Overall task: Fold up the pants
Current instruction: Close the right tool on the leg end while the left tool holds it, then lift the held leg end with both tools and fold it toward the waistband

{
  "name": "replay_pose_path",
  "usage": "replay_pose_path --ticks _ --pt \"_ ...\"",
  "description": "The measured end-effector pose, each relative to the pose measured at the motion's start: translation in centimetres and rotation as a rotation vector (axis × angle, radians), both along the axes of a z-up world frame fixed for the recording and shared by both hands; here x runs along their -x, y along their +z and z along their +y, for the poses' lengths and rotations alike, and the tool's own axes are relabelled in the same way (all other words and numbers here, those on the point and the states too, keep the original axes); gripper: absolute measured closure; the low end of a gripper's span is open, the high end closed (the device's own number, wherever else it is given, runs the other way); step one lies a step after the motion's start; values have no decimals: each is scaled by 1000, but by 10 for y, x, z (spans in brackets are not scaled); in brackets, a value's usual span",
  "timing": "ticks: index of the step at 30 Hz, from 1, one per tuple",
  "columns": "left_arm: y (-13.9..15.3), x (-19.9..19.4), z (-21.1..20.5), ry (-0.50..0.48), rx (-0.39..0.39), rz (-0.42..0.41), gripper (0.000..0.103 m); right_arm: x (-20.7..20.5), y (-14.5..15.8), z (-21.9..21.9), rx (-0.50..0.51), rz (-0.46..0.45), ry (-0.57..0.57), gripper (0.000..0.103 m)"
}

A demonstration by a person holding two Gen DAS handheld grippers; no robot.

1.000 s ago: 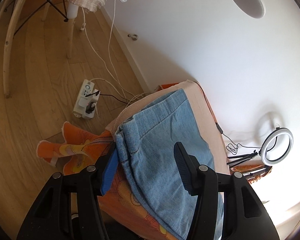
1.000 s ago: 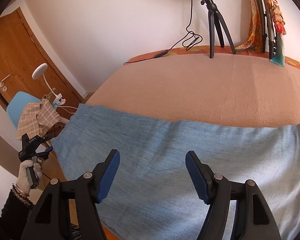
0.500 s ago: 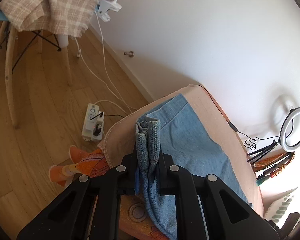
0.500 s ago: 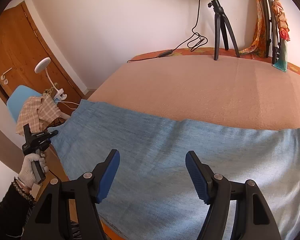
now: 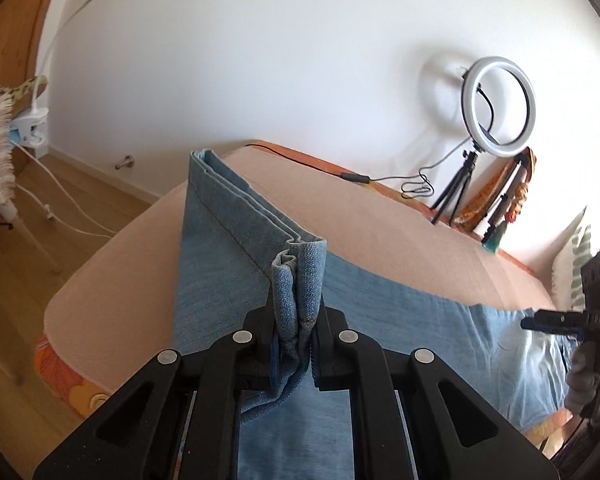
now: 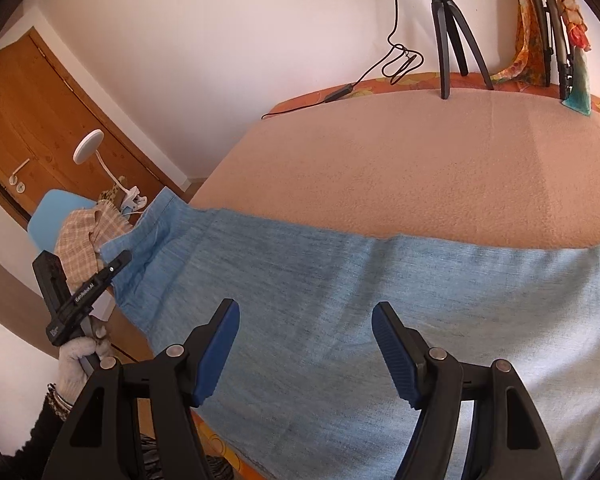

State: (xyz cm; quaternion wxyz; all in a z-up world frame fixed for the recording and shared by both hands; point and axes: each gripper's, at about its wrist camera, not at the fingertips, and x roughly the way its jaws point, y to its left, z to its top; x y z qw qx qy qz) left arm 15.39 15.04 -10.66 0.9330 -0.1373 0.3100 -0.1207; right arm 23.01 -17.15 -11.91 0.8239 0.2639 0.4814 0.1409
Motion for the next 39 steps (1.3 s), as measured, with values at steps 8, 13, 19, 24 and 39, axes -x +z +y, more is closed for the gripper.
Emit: replay_pose_path --ticks 8,13,19,24,39 --pt "-3 15 -35 -146 24 18 94 -91 -34 68 -251 115 168 28" --pt "2 18 -33 -169 68 19 94 -130 -64 109 -400 225 177 28" --pt "2 25 -40 -208 72 18 94 -168 -85 142 -396 267 137 34" --pt "-2 28 -55 -251 51 34 94 -176 -73 156 -236 213 160 88" --pt "11 44 -146 -488 71 48 94 -101 4 65 73 2 41 97"
